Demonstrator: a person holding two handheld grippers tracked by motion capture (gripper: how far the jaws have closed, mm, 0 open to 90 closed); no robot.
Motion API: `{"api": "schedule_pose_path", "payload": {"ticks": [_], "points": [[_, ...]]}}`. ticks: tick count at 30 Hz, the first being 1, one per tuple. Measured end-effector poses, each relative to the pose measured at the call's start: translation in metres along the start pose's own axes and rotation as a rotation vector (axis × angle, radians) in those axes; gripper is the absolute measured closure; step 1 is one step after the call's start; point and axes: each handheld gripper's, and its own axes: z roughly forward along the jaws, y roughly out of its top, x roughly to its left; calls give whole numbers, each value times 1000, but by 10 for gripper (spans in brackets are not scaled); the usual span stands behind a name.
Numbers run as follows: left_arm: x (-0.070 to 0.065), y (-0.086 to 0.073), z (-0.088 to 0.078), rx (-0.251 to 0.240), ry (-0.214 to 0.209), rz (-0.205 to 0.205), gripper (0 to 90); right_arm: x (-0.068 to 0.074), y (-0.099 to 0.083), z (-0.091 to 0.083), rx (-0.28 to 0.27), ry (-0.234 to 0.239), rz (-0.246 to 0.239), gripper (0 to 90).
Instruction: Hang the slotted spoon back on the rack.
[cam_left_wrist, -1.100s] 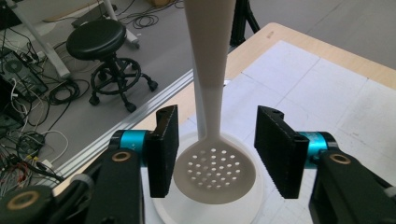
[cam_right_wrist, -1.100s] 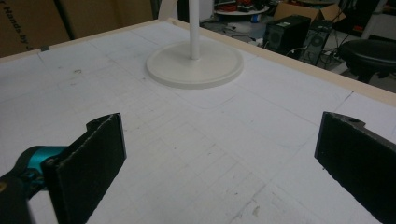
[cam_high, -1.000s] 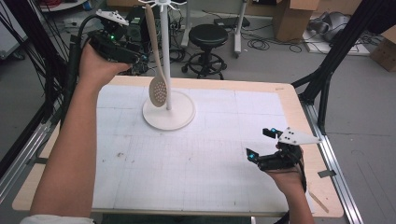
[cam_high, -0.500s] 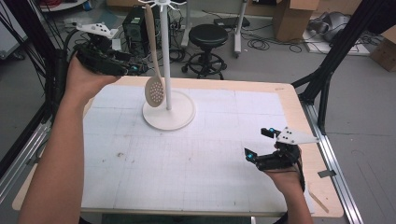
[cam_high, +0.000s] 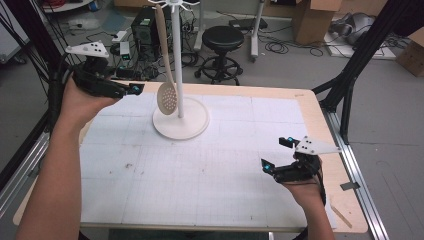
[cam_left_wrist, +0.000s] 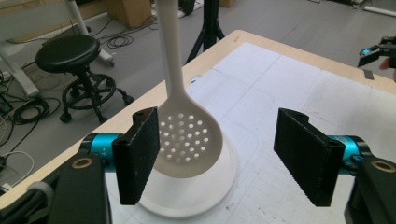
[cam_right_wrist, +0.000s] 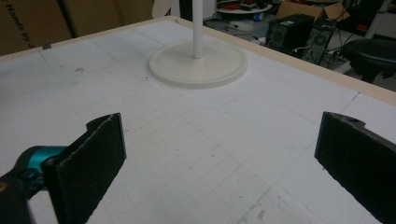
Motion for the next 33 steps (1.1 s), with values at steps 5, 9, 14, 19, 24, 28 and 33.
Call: {"api": "schedule_pose_path", "payload": {"ticks": [5,9,14,19,24,28,33], "points": [[-6,-11,-2,-16,-18,8,296,1,0,1,2,0,-3,5],[-11,-20,-4,-35,-41,11,286,1,0,2,2,6,-5,5],[-17,-32,-3,-46,-76,15,266,1,-1,2,4,5,-1,6],[-26,-44,0,-56,-98,18,231,1,-2,3,9,6,-4,5],[-33,-60,3,-70,-115,7,209,2,-2,4,13,9,4,6],[-36,-76,8,-81,-134,-12,198,2,-2,5,13,8,-1,6],[-43,-91,10,-78,-127,16,158,2,-2,5,12,8,1,6]]}}
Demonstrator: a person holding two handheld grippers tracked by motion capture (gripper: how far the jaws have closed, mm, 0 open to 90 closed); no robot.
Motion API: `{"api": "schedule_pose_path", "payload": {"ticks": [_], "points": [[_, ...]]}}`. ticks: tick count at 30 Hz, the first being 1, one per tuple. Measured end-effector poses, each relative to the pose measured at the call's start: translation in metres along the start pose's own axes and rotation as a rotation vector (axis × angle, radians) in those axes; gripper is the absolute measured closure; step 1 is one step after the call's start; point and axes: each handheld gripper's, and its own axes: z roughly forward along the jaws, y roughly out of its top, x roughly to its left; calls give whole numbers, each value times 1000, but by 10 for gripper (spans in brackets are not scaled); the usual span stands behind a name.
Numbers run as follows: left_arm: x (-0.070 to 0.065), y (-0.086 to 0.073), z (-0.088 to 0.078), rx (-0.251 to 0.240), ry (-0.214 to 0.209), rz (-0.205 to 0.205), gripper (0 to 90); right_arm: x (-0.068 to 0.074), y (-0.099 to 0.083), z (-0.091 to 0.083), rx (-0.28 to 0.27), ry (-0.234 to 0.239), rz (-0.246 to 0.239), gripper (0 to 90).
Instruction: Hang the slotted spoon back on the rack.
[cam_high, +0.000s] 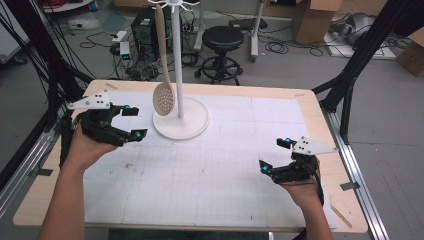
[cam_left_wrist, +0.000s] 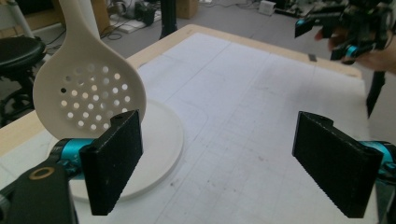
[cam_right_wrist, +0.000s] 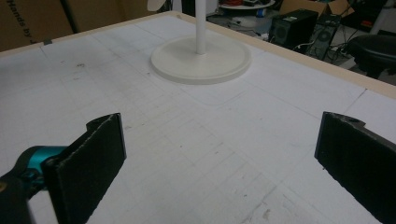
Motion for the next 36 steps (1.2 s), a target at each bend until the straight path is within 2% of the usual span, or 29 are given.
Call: {"api": "schedule_pose_path", "payload": {"ticks": [6,8,12,16,18,20,24,26,36], "points": [[-4,-17,0,-16,-25,-21,137,0,0,0,5,-1,4,6],[-4,-24,0,-34,-48,-38,124,0,0,0,4,-4,1,6],[-4,-38,-1,-48,-55,-60,107,-1,-1,0,6,-8,2,6],[-4,-42,-2,-31,-32,-45,67,-1,-2,0,8,-10,-2,6],[-5,-44,-4,-54,-48,-45,66,-1,-2,0,10,-9,1,6],[-5,-48,-5,-54,-54,-47,63,-1,-2,0,9,-10,1,6],[-3,-55,-9,-70,-51,-65,17,-1,-2,-1,7,-7,1,6],[-3,-56,-11,-78,-47,-58,17,-1,-3,-1,8,-9,0,6],[-4,-59,-14,-102,-88,-31,17,-4,-5,-1,10,-6,7,6]]}}
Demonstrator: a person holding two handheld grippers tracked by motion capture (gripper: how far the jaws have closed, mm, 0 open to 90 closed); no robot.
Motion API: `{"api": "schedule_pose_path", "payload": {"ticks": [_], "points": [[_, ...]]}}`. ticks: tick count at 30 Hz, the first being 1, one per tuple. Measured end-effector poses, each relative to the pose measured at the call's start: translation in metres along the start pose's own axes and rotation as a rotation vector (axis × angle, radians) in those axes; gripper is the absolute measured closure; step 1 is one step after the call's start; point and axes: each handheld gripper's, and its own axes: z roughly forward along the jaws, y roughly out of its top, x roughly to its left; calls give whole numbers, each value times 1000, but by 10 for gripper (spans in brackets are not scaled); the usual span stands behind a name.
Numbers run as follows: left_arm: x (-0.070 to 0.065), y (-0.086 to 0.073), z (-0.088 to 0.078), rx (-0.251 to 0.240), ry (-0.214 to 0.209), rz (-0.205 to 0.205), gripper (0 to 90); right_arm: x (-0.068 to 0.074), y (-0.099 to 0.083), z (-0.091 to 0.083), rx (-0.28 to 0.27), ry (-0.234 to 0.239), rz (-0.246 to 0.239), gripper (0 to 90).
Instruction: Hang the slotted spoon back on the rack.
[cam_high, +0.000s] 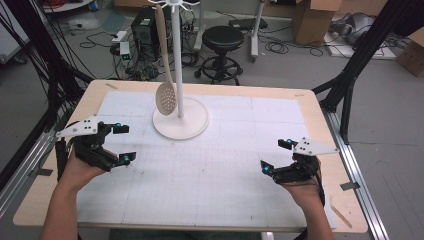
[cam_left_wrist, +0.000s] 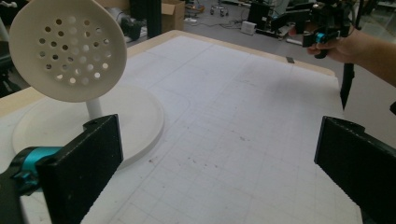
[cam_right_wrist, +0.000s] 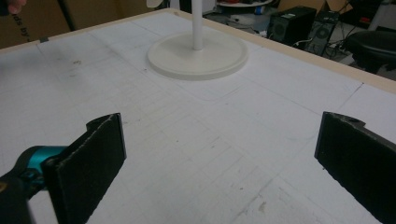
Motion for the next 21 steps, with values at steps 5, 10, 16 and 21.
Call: {"api": "schedule_pose_path", "payload": {"ticks": [5,10,16,21], "points": [[-2,0,0,0,-1,9,17,2,0,2,9,4,-1,5],[0,-2,1,27,20,15,17,4,1,2,7,7,-5,6],[3,-6,2,27,26,1,17,2,0,2,5,5,-8,6],[3,-8,3,32,26,-2,17,2,0,3,8,9,-4,5]]}}
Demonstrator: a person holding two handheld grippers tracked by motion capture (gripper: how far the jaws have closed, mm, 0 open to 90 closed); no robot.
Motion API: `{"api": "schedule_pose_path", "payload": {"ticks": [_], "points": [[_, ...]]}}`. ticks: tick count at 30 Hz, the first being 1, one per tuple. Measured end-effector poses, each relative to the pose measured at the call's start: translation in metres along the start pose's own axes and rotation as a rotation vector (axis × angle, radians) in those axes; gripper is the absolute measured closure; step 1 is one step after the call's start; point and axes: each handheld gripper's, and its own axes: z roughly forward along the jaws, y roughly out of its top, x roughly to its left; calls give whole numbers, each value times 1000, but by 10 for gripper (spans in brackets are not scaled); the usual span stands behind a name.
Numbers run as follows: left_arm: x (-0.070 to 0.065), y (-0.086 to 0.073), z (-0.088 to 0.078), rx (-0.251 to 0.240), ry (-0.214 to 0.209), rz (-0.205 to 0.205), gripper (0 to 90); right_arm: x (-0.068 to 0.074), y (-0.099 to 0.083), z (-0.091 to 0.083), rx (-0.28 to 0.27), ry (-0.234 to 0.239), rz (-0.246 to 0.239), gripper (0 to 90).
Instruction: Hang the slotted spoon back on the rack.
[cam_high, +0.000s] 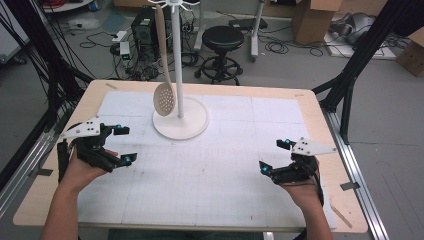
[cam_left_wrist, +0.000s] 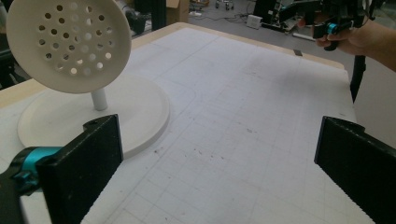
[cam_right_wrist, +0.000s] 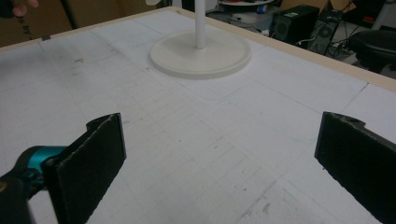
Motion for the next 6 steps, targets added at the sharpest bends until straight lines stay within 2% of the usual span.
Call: {"api": "schedule_pose_path", "payload": {"ticks": [6], "points": [[0,-1,2,8,-4,-4,17,0,-1,1,4,2,-1,5]]}}
